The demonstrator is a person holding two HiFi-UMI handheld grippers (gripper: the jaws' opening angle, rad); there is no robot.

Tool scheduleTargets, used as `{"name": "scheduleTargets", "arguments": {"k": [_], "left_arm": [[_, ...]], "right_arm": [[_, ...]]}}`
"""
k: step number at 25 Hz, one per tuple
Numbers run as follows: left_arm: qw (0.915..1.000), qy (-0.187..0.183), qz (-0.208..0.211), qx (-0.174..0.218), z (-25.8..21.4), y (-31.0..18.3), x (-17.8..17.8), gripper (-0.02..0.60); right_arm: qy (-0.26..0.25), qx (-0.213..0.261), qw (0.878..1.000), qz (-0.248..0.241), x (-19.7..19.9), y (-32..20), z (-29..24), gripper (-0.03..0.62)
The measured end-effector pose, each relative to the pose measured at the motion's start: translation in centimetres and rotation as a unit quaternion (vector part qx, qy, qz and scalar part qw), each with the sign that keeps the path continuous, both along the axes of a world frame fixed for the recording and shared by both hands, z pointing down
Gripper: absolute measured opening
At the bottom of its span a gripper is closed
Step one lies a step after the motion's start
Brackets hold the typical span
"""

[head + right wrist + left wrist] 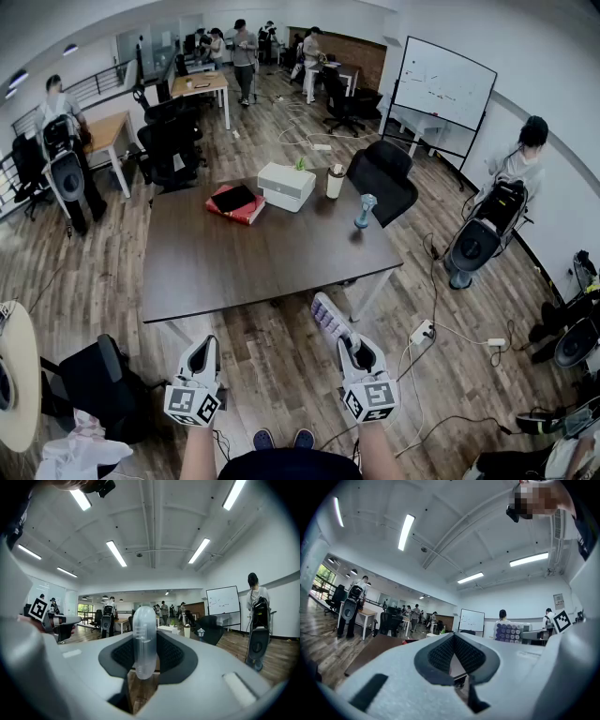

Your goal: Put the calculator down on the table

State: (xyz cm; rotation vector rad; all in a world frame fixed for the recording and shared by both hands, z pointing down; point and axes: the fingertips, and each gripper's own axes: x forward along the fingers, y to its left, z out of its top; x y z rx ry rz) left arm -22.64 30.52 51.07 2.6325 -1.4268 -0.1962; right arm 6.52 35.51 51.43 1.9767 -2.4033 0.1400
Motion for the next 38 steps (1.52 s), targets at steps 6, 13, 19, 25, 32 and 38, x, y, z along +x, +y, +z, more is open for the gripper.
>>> {"name": "scheduleTargets", "arguments": {"k": [6,13,19,25,32,38], "left_arm": [[1.0000,-0.001,-0.004,-0.004,0.6,-0.5,0.1,-0.003],[0.9995,-0.030,0.000,0.007,0.8,-0.5,0.7,-0.003],[0.9995,-0.029,0.001,0.010,0.7,-0.6,1.4,-0.003],[0.9996,-0.026,0.001,0.008,0.9,-0.1,3.3,-0.003],[0.9988,-0.043,-0.006,0.021,1.0,1.8,6.2,-0.003],[0.9992,-0.028,-0.024,0.016,1.1,2.5,6.4,-0.003]], "right_arm": [[0.007,0.009,1.000,0.007,0.4,-0.3,-0.2,0.117],[0.027,0.008,0.999,0.014,0.8,-0.5,-0.1,0.117],[0.028,0.011,0.999,0.015,1.3,-0.4,-0.1,0.117],[0.022,0.011,1.000,0.012,3.1,0.2,0.1,0.117],[0.016,0.011,1.000,0.005,5.6,1.8,0.4,0.117],[0.008,0.007,1.000,0.007,7.2,2.4,1.4,0.117]]}}
